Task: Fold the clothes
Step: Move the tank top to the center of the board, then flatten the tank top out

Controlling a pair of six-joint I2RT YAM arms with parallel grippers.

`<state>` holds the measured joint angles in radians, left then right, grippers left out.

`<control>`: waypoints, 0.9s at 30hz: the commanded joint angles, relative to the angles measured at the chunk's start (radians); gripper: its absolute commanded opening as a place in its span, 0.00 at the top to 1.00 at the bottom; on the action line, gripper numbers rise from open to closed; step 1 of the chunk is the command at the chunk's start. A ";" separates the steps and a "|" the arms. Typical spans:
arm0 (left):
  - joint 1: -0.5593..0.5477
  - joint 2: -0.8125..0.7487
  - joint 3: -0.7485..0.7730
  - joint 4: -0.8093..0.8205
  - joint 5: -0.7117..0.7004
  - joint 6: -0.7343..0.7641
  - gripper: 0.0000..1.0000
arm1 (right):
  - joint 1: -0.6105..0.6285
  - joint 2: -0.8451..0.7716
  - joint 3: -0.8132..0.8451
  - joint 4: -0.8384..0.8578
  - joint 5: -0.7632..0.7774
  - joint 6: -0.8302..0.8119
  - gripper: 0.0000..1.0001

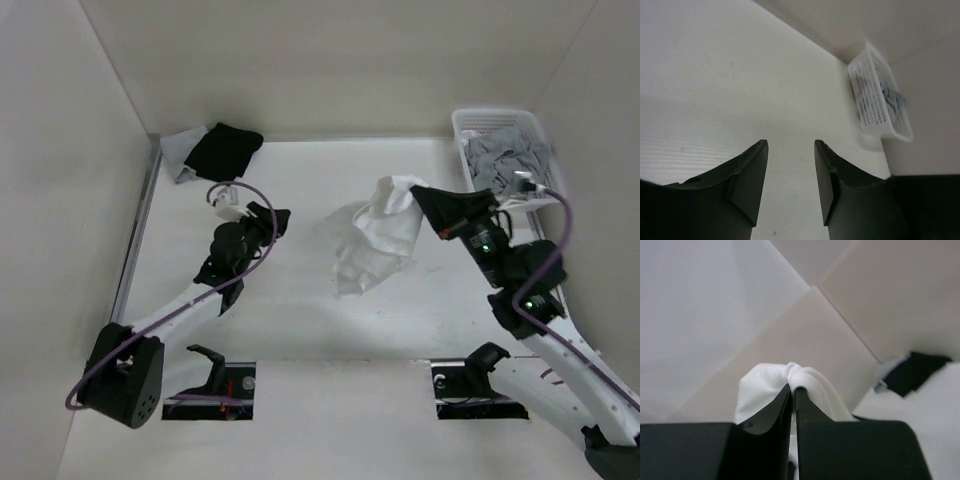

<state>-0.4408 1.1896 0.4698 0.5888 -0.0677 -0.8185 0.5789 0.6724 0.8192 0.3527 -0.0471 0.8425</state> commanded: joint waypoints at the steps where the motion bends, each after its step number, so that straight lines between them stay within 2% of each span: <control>1: 0.107 -0.099 -0.060 -0.067 -0.018 -0.056 0.59 | -0.042 0.227 -0.184 0.030 0.004 0.050 0.84; 4: 0.115 -0.082 -0.068 -0.081 -0.023 -0.041 0.59 | -0.188 0.485 -0.235 0.135 -0.077 0.075 0.58; 6: 0.104 -0.053 -0.059 -0.104 -0.021 -0.022 0.59 | -0.259 0.602 -0.213 0.144 -0.134 0.081 0.50; 8: 0.084 -0.024 -0.050 -0.136 -0.023 -0.001 0.59 | -0.273 0.627 -0.206 0.141 -0.134 0.069 0.46; 9: 0.067 -0.009 -0.039 -0.170 -0.024 0.016 0.61 | -0.252 0.619 -0.209 0.134 -0.119 0.050 0.48; 11: 0.046 0.002 -0.030 -0.216 -0.029 0.047 0.67 | -0.212 0.598 -0.213 0.080 -0.093 0.006 0.64; 12: 0.006 0.010 -0.022 -0.252 -0.046 0.079 0.76 | -0.181 0.584 -0.213 0.012 -0.070 -0.032 0.77; 13: -0.029 0.016 -0.016 -0.274 -0.056 0.109 0.80 | -0.140 0.567 -0.216 -0.065 -0.032 -0.072 0.91; 14: -0.054 0.019 -0.010 -0.288 -0.061 0.125 0.82 | -0.103 0.555 -0.219 -0.122 0.007 -0.095 0.94; 16: -0.130 0.016 0.012 -0.331 -0.061 0.162 0.84 | -0.019 0.540 -0.222 -0.223 0.094 -0.140 0.93; 17: -0.190 0.013 0.019 -0.349 -0.069 0.188 0.84 | 0.009 0.541 -0.221 -0.250 0.120 -0.155 0.91; 18: -0.247 0.019 0.023 -0.360 -0.093 0.200 0.84 | 0.064 0.564 -0.207 -0.297 0.162 -0.189 0.83; 19: -0.297 0.043 0.023 -0.368 -0.142 0.194 0.82 | 0.110 0.614 -0.183 -0.314 0.177 -0.209 0.70; 21: -0.312 0.073 0.023 -0.379 -0.168 0.162 0.82 | 0.149 0.680 -0.140 -0.311 0.185 -0.220 0.59; 27: -0.331 0.045 -0.013 -0.320 -0.155 0.107 0.80 | 0.224 0.843 -0.017 -0.293 0.266 -0.292 0.48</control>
<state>-0.7536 1.2667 0.4595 0.2207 -0.1978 -0.6891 0.7715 1.4593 0.7044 0.0513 0.1257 0.6228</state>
